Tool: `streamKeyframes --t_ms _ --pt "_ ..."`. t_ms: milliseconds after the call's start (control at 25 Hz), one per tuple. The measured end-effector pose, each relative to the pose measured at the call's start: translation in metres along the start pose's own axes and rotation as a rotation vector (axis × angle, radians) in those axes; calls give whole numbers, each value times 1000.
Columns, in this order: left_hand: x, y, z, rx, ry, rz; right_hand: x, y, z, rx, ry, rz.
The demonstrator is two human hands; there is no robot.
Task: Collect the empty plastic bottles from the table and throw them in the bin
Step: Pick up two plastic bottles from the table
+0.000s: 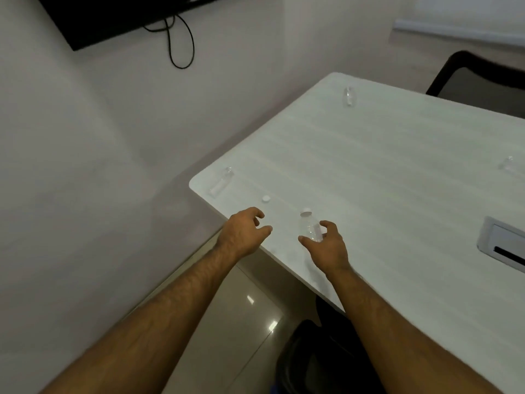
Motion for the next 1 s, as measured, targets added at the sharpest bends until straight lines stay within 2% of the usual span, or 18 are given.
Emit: streamKeyframes --t_ms 120,320,560,680,760,840,920,1000 --pt "-21 -46 2 -55 -14 -22 -2 -34 26 10 122 38" --pt "-58 -128 15 -182 -66 8 -8 -81 59 134 252 81" --pt "-81 -209 24 -332 -75 141 -27 -85 70 349 401 247" --pt "-65 -228 47 -427 -134 306 -58 -66 60 567 477 297" --pt "-53 -235 70 -496 -239 440 -79 -56 64 693 456 251" --pt "-44 -237 90 -560 -365 542 -90 -50 75 731 350 199" --pt "-36 -242 93 -562 -423 606 -94 -55 87 699 157 176" --pt "-36 -254 75 -515 -362 559 -100 -65 102 624 23 174"
Point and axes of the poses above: each hand's wrist, its own y-axis away from the middle knuckle, its own z-axis out of the palm, x = y × z, the point moved 10 cm from there along -y, towards the middle knuckle, and after that the axes turned 9 degrees about y, right-handed, at the moved point
